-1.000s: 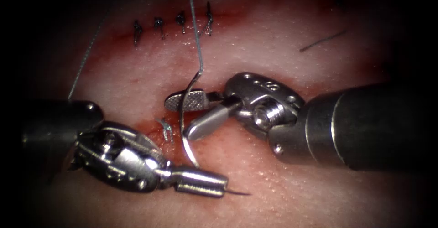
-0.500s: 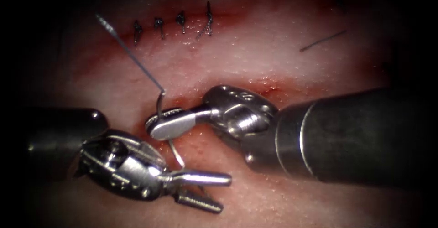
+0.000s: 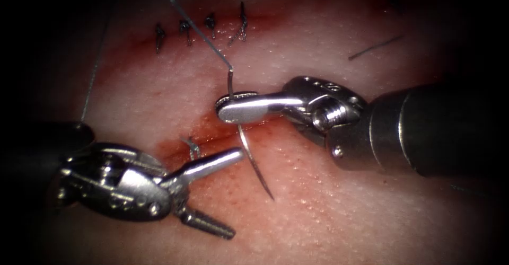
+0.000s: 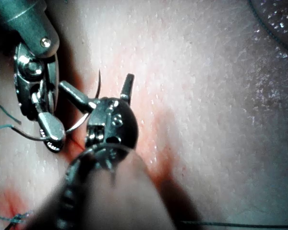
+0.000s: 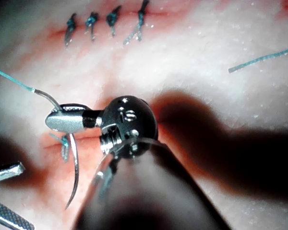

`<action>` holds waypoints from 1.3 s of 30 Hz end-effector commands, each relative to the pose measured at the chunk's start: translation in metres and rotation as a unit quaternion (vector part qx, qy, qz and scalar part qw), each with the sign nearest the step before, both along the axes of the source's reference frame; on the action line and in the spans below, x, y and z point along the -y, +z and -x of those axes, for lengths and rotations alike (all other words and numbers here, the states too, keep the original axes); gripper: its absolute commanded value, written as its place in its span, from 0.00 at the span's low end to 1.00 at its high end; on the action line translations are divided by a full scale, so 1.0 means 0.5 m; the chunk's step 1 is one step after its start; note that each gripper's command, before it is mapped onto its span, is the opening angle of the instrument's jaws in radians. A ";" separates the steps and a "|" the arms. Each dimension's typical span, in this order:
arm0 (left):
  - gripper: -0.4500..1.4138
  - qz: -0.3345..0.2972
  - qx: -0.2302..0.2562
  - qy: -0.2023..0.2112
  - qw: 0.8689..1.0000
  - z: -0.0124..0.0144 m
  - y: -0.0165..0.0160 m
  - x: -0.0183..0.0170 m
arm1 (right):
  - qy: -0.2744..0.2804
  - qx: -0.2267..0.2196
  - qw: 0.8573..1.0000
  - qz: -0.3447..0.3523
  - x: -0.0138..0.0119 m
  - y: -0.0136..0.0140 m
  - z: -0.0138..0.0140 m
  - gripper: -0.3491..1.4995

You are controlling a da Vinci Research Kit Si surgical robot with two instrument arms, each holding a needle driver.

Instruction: Wound Closure

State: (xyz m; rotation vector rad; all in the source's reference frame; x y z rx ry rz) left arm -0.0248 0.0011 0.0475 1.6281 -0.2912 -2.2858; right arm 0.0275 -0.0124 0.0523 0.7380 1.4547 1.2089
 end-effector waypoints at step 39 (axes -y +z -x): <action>0.46 0.058 0.044 -0.107 0.992 0.0039 0.0089 -0.0010 | 0.022 -0.030 0.985 -0.168 0.0050 -0.0030 -0.0047 0.00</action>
